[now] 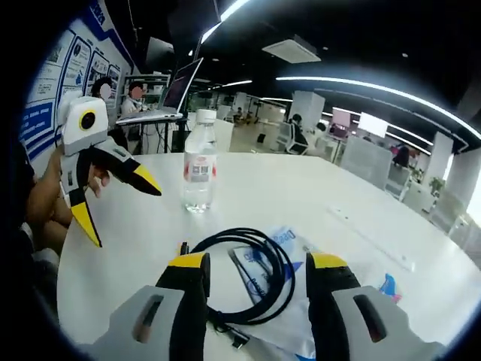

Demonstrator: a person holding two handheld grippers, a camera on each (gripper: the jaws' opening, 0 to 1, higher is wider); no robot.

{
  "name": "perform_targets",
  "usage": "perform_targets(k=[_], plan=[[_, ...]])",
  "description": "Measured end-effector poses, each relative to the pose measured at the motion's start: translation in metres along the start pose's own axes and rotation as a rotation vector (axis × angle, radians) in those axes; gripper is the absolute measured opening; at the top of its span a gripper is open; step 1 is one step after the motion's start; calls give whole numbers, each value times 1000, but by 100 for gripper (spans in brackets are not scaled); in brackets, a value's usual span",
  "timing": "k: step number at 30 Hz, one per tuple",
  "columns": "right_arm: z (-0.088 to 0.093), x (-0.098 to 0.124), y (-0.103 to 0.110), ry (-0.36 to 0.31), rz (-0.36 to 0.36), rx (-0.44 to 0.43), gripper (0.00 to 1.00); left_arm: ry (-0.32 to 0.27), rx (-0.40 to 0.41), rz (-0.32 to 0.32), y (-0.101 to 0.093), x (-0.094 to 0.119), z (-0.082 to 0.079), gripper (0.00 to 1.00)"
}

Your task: Arrange the tabletop items into an orderly group along one side of the table until the central work area is clear of visible clutter.

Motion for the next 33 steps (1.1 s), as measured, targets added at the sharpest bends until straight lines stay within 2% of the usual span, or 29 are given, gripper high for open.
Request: perform_targets(k=[9, 12, 18, 25, 33], plan=[[3, -8, -8, 59, 5, -21, 43, 13, 75, -6, 11, -17, -3, 58], [4, -9, -2, 77, 13, -18, 40, 23, 94, -6, 14, -24, -6, 57], [9, -15, 1, 110, 7, -29, 38, 44, 105, 0, 15, -35, -9, 54], [13, -20, 2, 140, 0, -43, 35, 78, 123, -5, 19, -47, -5, 50], [16, -25, 0, 188, 7, -57, 26, 83, 153, 1, 23, -56, -5, 46]])
Point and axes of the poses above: the point that each gripper's makers call its tool centre point, and the gripper's own axes: x roughly backward along the fingers, y roughly to its left, z roughly out of its underside, the point moved 10 cm from there along x, roughly backward along the fingers, and after that the axes turned 14 degrees about y, right-handed, at the moved point
